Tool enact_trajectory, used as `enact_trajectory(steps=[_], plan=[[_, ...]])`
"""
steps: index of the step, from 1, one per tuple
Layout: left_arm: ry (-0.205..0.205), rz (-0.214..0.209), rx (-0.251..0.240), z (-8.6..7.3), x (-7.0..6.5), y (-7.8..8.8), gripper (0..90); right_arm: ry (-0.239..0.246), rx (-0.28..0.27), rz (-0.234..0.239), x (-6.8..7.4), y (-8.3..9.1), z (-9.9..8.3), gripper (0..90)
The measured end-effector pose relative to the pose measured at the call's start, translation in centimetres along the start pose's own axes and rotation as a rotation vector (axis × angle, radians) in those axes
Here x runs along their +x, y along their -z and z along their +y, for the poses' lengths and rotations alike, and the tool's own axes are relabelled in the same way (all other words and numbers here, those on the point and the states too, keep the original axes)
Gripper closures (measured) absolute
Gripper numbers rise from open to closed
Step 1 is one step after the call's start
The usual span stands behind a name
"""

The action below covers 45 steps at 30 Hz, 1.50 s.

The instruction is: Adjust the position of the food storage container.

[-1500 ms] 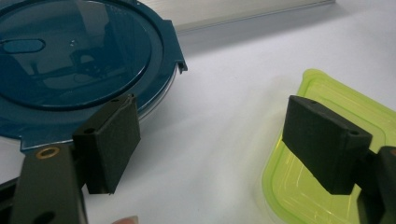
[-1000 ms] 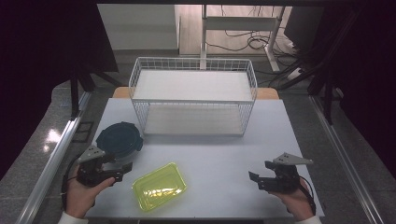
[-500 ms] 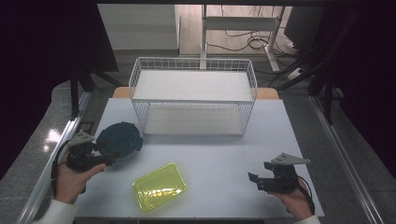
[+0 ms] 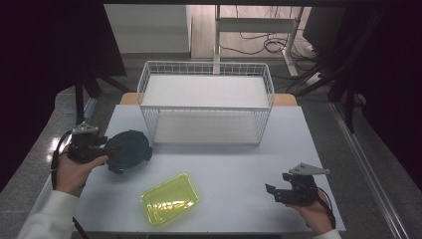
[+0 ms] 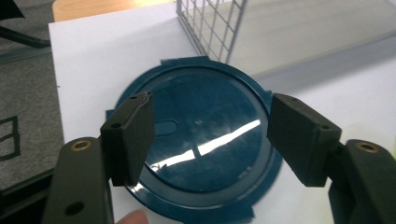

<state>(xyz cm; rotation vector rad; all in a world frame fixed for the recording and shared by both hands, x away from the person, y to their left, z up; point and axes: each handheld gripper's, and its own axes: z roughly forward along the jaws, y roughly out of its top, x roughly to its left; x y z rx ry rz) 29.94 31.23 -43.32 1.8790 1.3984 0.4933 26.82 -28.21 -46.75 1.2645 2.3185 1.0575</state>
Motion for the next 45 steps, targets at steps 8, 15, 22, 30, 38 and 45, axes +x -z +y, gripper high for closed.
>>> enact_trajectory(steps=[8,15,22,30,38,45], plan=[[0.017,0.016,0.021,0.7,1.8,-0.8,37.1,-0.004,0.005,-0.008,-0.2,-0.1,0.0,22.7],[0.017,0.053,0.048,1.1,2.9,-1.7,42.9,-0.008,0.009,-0.019,-0.3,0.0,-0.1,22.9],[-0.008,0.085,0.093,2.0,4.1,-3.1,59.8,-0.01,0.016,-0.022,-0.4,-0.2,-0.1,22.9],[-0.027,0.077,0.158,2.2,5.1,-5.1,76.2,-0.009,0.031,-0.031,-0.5,-0.4,-0.2,23.1],[-0.052,0.12,0.19,2.0,6.5,-6.2,90.0,-0.006,0.033,-0.025,-0.5,-0.6,-0.3,23.0],[-0.073,0.132,0.247,1.4,7.3,-7.0,90.0,-0.011,0.043,-0.032,-0.6,-0.8,-0.3,23.0]])
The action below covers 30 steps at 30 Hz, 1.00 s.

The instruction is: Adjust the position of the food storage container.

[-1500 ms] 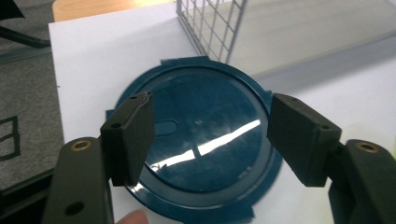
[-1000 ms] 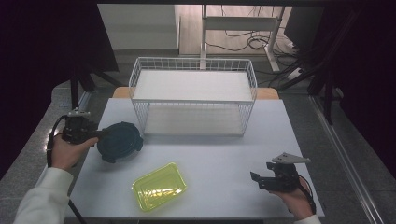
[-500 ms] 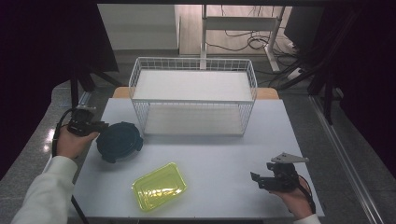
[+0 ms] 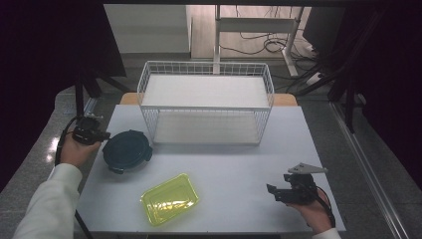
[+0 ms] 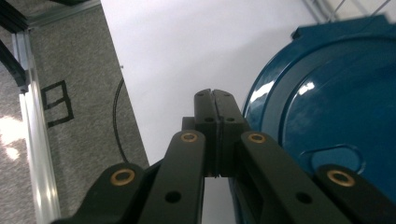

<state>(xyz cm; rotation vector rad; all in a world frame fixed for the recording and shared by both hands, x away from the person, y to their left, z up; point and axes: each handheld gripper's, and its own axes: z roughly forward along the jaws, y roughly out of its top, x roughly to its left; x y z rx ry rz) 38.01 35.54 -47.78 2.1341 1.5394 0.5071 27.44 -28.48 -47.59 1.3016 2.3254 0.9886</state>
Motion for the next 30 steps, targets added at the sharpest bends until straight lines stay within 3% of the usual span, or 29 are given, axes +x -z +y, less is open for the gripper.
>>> enact_trajectory(steps=[7,14,30], plan=[[-0.038,0.01,0.024,-0.12,-0.04,-0.53,90.0,0.0,0.0,0.001,-0.06,-0.05,-0.01,23.0],[-0.075,-0.005,0.032,0.03,0.14,-0.55,90.0,0.003,0.005,0.001,0.0,-0.22,0.03,23.0],[-0.133,0.003,0.022,0.15,-0.39,-0.61,90.0,0.008,0.01,0.003,0.07,-0.44,0.13,23.0]])
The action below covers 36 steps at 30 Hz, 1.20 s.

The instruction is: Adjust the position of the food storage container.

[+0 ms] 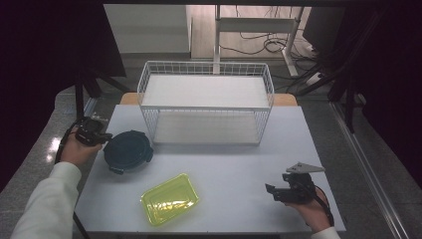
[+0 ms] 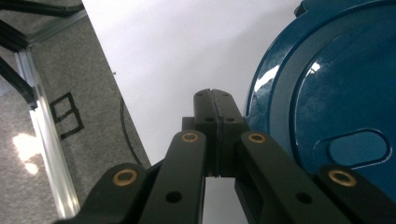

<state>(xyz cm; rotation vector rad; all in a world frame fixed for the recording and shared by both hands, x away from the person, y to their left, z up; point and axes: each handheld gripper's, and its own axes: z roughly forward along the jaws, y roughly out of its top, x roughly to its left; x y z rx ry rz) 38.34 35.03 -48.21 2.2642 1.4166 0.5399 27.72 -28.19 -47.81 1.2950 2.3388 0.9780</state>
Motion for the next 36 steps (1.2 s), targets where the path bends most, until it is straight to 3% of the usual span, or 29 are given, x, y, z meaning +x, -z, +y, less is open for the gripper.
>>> enact_trajectory(steps=[13,22,36], plan=[[-0.038,-0.034,-0.003,0.6,-1.3,-0.1,90.0,-0.003,-0.004,-0.001,-0.1,0.1,0.1,23.0],[-0.065,-0.086,-0.012,0.4,-2.3,0.2,90.0,-0.004,-0.008,0.002,-0.2,0.1,0.1,22.9],[-0.043,-0.118,-0.043,-0.8,-3.6,0.9,90.0,-0.002,-0.01,0.004,-0.1,0.2,0.2,22.8]])
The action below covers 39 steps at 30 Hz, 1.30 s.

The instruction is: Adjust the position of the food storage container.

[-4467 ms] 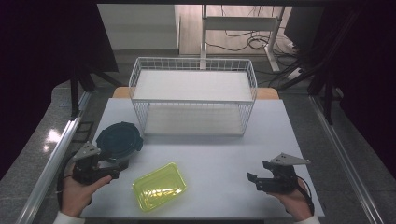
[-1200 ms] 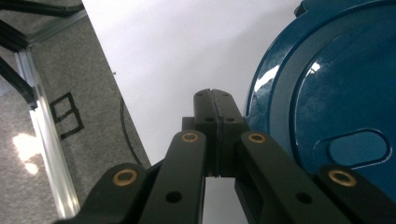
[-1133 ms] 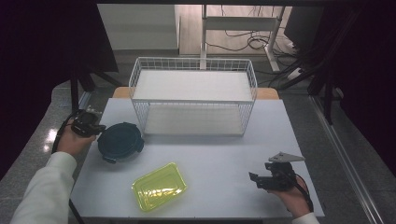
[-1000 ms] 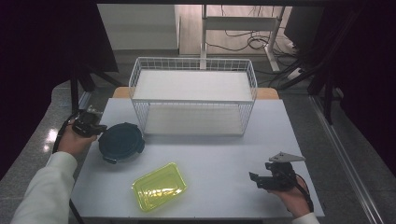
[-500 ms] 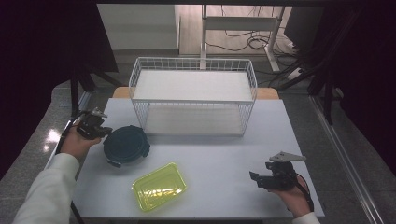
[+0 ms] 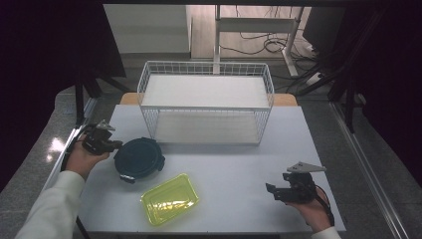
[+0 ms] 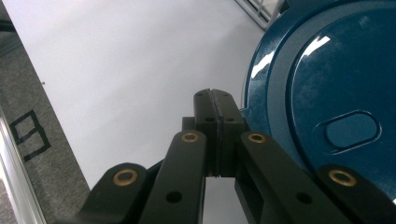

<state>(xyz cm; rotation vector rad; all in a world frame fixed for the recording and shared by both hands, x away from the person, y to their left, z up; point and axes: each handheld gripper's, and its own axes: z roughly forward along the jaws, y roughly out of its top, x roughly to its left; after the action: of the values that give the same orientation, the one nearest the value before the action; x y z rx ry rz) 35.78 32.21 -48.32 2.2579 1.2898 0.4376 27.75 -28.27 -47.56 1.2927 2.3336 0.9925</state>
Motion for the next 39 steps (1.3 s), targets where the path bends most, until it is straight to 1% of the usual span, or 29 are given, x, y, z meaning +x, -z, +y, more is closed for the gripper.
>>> enact_trajectory(steps=[8,17,20,21,23,25,29,30,33,35,36,38,39], plan=[[0.021,0.001,-0.018,-0.5,-0.5,0.2,90.0,0.002,0.002,0.0,0.1,0.0,0.0,22.6],[0.021,-0.006,-0.021,-0.6,-1.0,0.3,90.0,0.001,0.002,-0.001,0.1,0.0,0.0,22.6],[0.046,-0.012,-0.033,-1.1,-1.0,0.4,90.0,0.001,0.001,-0.001,0.1,0.0,0.0,22.5],[0.051,-0.011,-0.024,-1.3,-0.9,0.4,90.0,0.0,0.0,-0.001,0.1,0.0,0.0,22.5],[0.049,0.009,0.001,-2.2,-0.9,0.6,90.0,-0.002,-0.004,-0.001,0.1,0.2,0.0,22.5],[0.079,-0.002,0.0,-3.3,-0.8,1.0,90.0,-0.004,-0.009,-0.001,0.1,0.3,0.0,22.5],[0.105,-0.028,-0.004,-4.8,-0.9,1.2,90.0,-0.007,-0.007,-0.001,0.0,0.2,0.0,22.5],[0.108,-0.036,0.001,-4.9,-1.0,1.2,90.0,-0.006,-0.005,-0.002,0.0,0.2,0.0,22.5],[0.091,-0.059,0.0,-5.0,-1.7,0.9,90.0,0.001,-0.011,-0.003,0.2,0.3,0.2,22.5],[0.082,-0.04,0.004,-4.9,-2.1,0.8,90.0,-0.001,-0.014,-0.003,0.4,0.4,0.2,22.5],[0.086,-0.043,0.009,-5.0,-2.1,0.8,90.0,-0.003,-0.012,-0.002,0.4,0.4,0.3,22.5],[0.11,-0.059,0.001,-5.1,-2.0,0.8,90.0,-0.002,-0.013,-0.002,0.3,0.3,0.2,22.4],[0.116,-0.06,0.001,-5.1,-2.0,0.8,90.0,-0.001,-0.012,-0.002,0.3,0.3,0.2,22.4]])
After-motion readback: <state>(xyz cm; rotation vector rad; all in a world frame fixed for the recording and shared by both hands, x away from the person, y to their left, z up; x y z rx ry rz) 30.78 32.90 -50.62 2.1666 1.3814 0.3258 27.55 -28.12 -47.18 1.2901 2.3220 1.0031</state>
